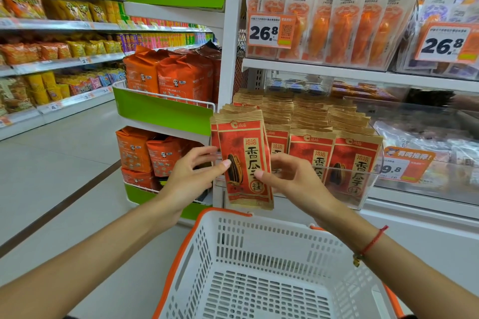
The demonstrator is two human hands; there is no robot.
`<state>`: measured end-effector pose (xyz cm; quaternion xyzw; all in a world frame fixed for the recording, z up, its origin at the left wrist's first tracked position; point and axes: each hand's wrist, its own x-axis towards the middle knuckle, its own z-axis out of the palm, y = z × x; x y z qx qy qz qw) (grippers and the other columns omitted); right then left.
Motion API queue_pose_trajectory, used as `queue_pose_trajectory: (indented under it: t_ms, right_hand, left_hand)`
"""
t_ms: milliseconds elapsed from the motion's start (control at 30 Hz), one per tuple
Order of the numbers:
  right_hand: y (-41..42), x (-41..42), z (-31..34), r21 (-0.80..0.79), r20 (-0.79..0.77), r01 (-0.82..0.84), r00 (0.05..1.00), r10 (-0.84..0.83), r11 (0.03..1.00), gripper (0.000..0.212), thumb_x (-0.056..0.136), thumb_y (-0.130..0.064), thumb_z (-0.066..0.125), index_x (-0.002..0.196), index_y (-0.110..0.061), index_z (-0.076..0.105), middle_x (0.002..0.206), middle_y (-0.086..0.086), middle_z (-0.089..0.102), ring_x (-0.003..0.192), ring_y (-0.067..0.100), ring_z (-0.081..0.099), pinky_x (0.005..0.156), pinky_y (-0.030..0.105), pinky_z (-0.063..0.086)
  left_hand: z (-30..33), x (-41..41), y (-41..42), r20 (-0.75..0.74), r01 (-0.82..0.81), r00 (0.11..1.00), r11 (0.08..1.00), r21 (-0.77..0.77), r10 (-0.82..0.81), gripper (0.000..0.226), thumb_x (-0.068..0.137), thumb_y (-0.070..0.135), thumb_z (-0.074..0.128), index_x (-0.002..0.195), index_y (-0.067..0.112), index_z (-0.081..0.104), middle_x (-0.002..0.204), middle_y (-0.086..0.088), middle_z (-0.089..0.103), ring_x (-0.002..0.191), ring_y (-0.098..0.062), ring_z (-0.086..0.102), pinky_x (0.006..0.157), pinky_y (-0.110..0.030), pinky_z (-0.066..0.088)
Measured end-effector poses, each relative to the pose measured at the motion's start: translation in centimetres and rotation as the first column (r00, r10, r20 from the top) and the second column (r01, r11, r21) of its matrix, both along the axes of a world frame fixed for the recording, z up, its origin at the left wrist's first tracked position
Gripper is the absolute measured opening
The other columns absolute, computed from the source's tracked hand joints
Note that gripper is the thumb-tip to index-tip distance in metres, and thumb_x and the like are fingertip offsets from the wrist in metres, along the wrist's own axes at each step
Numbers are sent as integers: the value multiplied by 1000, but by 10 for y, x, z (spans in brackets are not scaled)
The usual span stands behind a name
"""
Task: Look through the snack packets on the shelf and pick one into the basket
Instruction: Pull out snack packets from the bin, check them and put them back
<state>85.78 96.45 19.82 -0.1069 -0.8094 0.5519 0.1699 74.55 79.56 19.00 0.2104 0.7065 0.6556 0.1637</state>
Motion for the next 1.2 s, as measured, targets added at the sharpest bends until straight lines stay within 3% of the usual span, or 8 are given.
queue_pose_trajectory:
  t_ms: [100,200,400,500,633,833,1067,1200]
  right_hand:
    - [-5,0,0,207,-118,162,983,-140,965,18,85,-24,73,102,-24,70,93,-15,71,83,3,67,74,20,56]
    - [-11,1,2,372,-238,254,956,-172,893,17,80,-29,77,95,-30,69,81,-20,69,75,-1,64,67,19,54]
    - [-16,-3,-5,407,-233,195,967,-105,892,23,79,-27,76,88,-19,56,92,-3,69,75,18,65,66,37,52]
    - [-13,-3,-10,326,-132,131,987,-92,936,27,79,-20,76,88,-16,51,91,-2,71,82,22,66,68,30,51]
    - [-15,-5,-18,238,-135,109,988,-78,965,28,80,-23,74,81,-21,45,90,-5,73,79,25,70,70,52,56]
    - [-27,-9,-25,450,-215,162,974,-70,878,27,76,-23,72,89,-26,49,81,-7,69,72,13,66,65,43,53]
    - [-18,-6,-24,357,-104,-23,993,64,934,41,79,-27,80,112,-25,56,133,-22,51,105,2,62,82,19,52]
    - [-11,-3,-15,226,-51,-155,984,170,962,36,86,-33,70,121,-29,64,145,-19,43,128,-1,46,102,24,45]
  left_hand:
    - [1,11,3,-2,-112,994,992,52,112,34,85,33,71,113,23,56,115,8,61,97,-4,63,71,-22,53]
    - [6,24,6,-47,36,998,998,54,-33,34,81,45,68,110,31,57,111,12,66,92,-1,69,70,-20,57]
    - [6,29,6,-32,260,964,964,-50,-262,61,78,53,64,133,37,45,126,12,61,97,-3,69,83,-26,57]
    - [7,30,6,-16,252,967,967,-33,-252,57,81,50,63,133,36,45,124,11,61,96,-4,70,84,-26,56]
    - [2,34,8,32,224,974,973,-48,-223,42,82,47,65,121,34,51,113,13,66,93,-2,70,80,-24,56]
    - [-4,36,13,193,158,966,985,71,-169,32,91,35,62,121,24,59,109,4,73,92,-10,72,74,-23,59]
    - [-2,29,5,156,236,955,964,120,-253,20,97,31,54,116,34,59,101,6,75,92,-12,73,78,-21,58]
    - [-2,16,-1,130,283,948,957,61,-289,18,99,28,50,108,41,59,95,13,75,97,-13,71,85,-23,57]
